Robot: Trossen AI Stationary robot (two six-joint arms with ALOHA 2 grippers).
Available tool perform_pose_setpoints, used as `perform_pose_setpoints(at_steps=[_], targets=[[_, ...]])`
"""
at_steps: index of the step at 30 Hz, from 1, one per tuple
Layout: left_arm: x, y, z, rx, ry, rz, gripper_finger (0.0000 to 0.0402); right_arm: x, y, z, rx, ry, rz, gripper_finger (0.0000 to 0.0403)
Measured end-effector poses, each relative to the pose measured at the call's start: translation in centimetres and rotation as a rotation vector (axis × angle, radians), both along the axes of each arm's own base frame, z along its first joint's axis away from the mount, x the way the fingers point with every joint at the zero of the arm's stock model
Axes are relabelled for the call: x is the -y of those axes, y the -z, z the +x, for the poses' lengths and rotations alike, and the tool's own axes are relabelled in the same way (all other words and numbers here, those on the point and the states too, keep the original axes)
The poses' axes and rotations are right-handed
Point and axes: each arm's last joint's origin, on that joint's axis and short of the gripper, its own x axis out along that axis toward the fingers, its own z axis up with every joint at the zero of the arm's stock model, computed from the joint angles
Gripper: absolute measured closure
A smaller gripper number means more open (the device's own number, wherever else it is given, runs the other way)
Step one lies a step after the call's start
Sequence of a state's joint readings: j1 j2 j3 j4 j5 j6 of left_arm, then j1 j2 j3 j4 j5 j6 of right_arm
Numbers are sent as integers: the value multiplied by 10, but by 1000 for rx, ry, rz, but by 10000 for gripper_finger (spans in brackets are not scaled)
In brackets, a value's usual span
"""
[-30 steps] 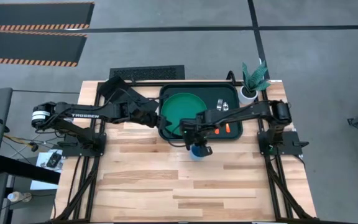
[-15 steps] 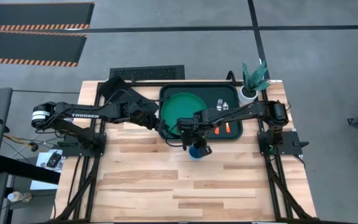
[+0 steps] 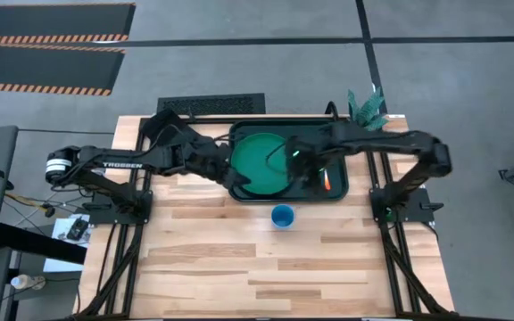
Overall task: Pick and place plate/cup/fork/spoon on tray
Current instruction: Put the blue cup on the black tray to the top left of the green plate
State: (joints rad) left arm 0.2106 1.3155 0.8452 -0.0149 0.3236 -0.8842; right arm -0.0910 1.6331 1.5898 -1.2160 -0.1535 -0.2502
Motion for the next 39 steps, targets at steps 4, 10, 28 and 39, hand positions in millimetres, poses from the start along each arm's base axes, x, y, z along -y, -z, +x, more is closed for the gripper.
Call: perform_pose_setpoints(at_steps=[4,10,28,39], targets=[[7,-10,15,23,-39,70,285,9,-32,-42,6,133,-35,177],[12,-18,62,-63,29,227,285,22,-67,-106,39,342,-148,181],[45,-15,146,-339,413,503,285,0,-115,-226,375,672,-9,182],[50,0,152,-369,448,580,251,-4,-117,-242,417,707,18,182]])
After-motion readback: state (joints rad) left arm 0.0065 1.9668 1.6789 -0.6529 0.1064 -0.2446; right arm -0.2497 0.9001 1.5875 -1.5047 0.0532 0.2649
